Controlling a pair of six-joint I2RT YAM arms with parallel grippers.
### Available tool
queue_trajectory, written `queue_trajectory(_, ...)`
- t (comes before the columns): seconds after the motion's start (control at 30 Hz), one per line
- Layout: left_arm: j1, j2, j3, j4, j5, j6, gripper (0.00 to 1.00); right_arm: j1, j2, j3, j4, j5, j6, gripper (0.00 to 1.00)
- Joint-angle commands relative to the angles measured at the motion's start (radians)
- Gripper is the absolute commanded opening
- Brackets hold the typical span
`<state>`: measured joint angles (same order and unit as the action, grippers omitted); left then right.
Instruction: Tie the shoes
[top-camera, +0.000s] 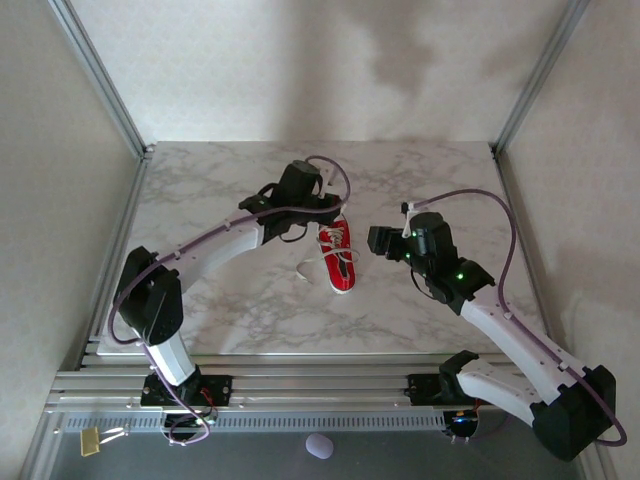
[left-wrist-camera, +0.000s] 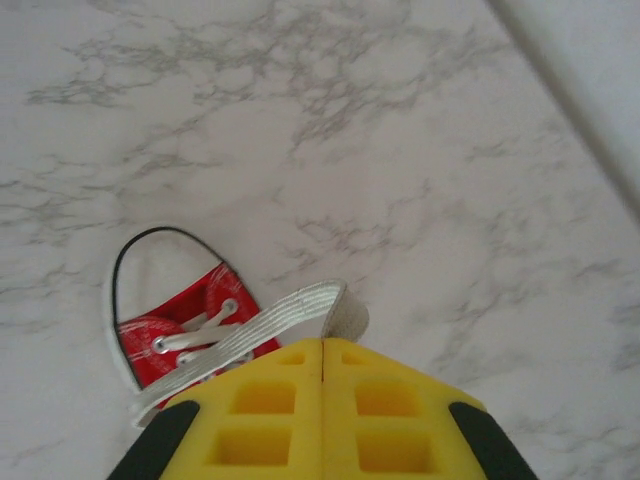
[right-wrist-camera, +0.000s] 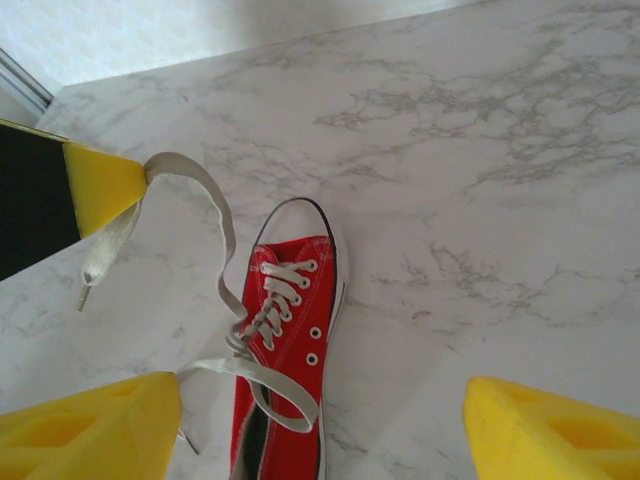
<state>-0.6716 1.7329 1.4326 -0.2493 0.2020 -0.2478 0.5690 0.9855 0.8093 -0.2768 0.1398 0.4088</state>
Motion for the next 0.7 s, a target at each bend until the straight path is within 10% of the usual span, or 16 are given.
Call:
queue_trajectory(0.0, -0.016, 0.000, 0.034, -0.064, -0.109, 0.087, 0.00, -0.009, -0.006, -0.001, -0.074, 0.045, 0.025, 0.74)
queue_trajectory(0.67, -0.181, -0.209, -0.287, 0.019, -0.077, -0.500, 0.00, -0.010, -0.058, -0.040, -0.170, 0.015, 0.183, 0.67)
